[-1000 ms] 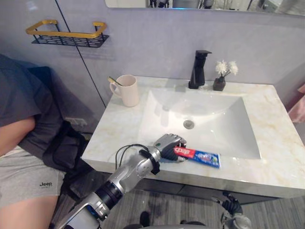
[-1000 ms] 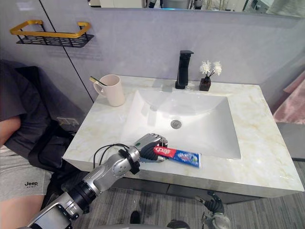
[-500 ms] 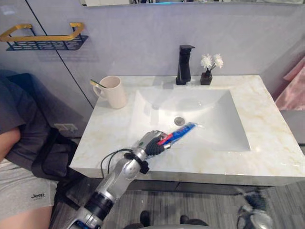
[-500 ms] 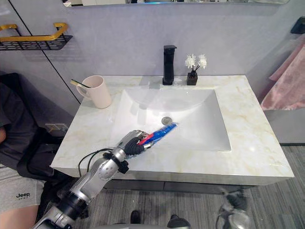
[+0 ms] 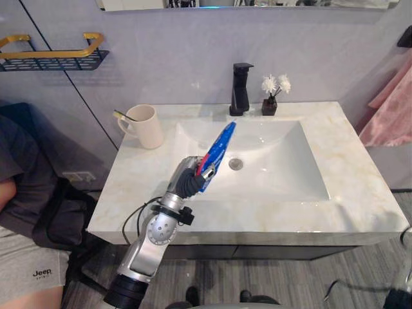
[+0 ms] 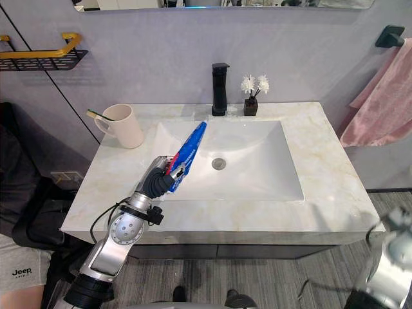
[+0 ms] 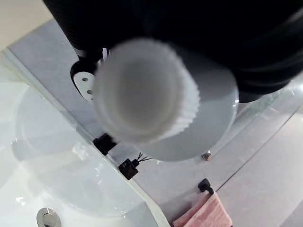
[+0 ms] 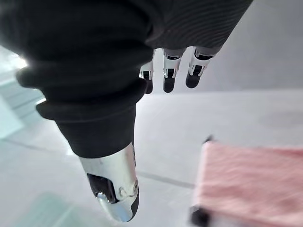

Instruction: Organize washtable

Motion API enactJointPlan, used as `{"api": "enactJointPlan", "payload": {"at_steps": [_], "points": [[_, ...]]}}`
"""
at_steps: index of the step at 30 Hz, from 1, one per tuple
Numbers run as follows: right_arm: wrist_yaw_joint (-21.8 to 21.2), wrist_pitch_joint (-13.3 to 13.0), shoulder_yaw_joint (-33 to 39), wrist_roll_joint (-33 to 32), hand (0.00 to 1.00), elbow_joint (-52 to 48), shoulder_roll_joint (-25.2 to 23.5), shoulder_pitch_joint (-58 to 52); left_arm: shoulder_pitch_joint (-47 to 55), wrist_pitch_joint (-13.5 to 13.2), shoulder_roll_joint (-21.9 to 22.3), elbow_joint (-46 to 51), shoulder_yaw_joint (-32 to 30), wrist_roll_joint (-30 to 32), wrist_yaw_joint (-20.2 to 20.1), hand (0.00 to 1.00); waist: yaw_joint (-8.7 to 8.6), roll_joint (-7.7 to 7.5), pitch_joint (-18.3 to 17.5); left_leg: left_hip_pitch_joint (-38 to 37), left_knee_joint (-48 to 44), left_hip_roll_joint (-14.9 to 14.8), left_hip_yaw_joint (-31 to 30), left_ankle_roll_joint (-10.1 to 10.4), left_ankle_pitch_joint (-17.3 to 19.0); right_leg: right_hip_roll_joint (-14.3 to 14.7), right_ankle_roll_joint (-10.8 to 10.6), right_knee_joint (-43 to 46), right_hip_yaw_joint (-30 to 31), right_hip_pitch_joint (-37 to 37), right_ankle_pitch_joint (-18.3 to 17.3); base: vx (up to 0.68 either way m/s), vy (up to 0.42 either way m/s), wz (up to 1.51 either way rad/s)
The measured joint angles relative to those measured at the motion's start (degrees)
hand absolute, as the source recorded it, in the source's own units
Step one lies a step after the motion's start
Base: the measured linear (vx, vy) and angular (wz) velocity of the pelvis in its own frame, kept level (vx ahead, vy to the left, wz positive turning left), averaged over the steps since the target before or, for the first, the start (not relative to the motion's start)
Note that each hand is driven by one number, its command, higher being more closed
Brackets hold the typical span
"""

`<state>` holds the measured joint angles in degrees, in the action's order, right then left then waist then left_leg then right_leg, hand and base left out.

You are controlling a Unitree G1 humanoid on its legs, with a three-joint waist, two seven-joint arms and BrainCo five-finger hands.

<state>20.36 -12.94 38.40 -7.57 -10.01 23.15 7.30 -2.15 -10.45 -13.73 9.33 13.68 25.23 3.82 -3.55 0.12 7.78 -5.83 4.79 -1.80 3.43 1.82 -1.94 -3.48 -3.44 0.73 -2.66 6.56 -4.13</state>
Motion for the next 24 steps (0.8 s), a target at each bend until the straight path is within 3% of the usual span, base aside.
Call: {"api": "enactJointPlan", "payload": {"at_steps": [1,3,5,7,10,12,16,20,24], "points": [[-0.46,-0.58,-1.51,-0.42,0.0,-0.94,0.79,1.03,0.07,0.0,-0.01,0.17,-0.24,0.0,-0.01,1.0,0.09,0.0,0.0,0.02,-0.04,0.0,-0.08,0.0,0.0,0.02,0.0,0.02,-0.01,0.0,0.0,-0.04,-0.022,0.02],[-4.93,-5.09,-10.63,-5.29,0.0,-4.36,4.61,7.02,0.1,-0.08,-0.24,2.06,-0.57,-1.88,-0.02,1.0,1.23,-0.14,-0.29,0.1,-0.13,-0.03,-0.27,-0.01,0.0,0.08,0.01,0.04,-0.12,-0.01,0.01,-0.01,-0.008,0.02],[-7.55,-6.88,-17.21,-7.91,0.0,-4.86,5.47,11.23,0.07,-0.22,-0.41,3.53,-0.57,-2.43,0.05,1.0,1.54,-0.29,-0.95,0.29,-0.18,0.04,-0.68,-0.03,-0.01,0.04,0.01,0.04,-0.45,0.03,0.01,0.0,-0.014,0.1],[-9.95,-7.09,-25.14,-11.89,0.0,-4.78,5.34,15.69,-0.71,-0.81,-0.67,4.16,-0.44,-3.23,0.21,1.0,2.26,-0.39,-1.13,0.41,-0.32,0.24,-1.17,-0.04,-0.02,-0.16,0.01,0.04,-0.83,0.15,0.01,0.0,-0.006,0.13],[-12.2,-6.17,-35.88,-12.7,0.0,-3.03,2.76,20.31,-2.81,-1.02,-0.7,4.15,0.99,-3.22,0.68,1.0,3.22,-0.36,-1.15,0.98,-0.78,0.75,-1.95,-0.22,-0.16,-0.65,0.0,0.09,-1.97,0.22,0.01,-0.02,0.003,0.17],[-13.24,-4.13,-42.65,-14.24,0.0,0.04,-2.14,22.15,-4.68,-1.03,-1.1,4.15,3.28,-3.11,1.76,1.0,4.65,-0.39,-1.17,0.99,-0.76,0.94,-2.12,-0.45,-0.33,-0.87,-0.02,0.21,-2.17,0.26,0.02,-0.02,0.002,0.07],[-14.46,-1.48,-50.64,-16.74,0.0,3.81,-7.98,22.55,-6.25,-1.03,-0.89,4.11,5.28,-2.99,2.78,1.0,4.55,-0.36,-1.19,1.23,-0.49,1.41,-3.31,-0.82,-0.83,-1.28,-0.02,0.26,-3.46,0.4,0.01,-0.03,-0.004,0.14],[-15.58,0.54,-54.93,-17.8,0.0,7.24,-11.82,22.54,-6.64,-0.71,-0.58,3.38,6.7,-1.9,4.42,1.0,4.68,-0.32,-1.26,1.19,0.54,1.91,-3.72,-1.18,-1.74,-1.71,-0.39,0.25,-3.79,0.2,0.24,-0.04,0.0,0.07],[-15.54,0.96,-55.78,-18.89,0.0,9.27,-13.73,22.39,-6.67,0.25,-0.72,2.64,6.75,-0.97,5.85,1.0,4.54,-0.31,-1.29,1.21,0.62,2.4,-4.01,-1.59,-2.07,-2.21,-0.72,0.22,-4.08,0.1,0.44,-0.05,0.008,0.03]]}}
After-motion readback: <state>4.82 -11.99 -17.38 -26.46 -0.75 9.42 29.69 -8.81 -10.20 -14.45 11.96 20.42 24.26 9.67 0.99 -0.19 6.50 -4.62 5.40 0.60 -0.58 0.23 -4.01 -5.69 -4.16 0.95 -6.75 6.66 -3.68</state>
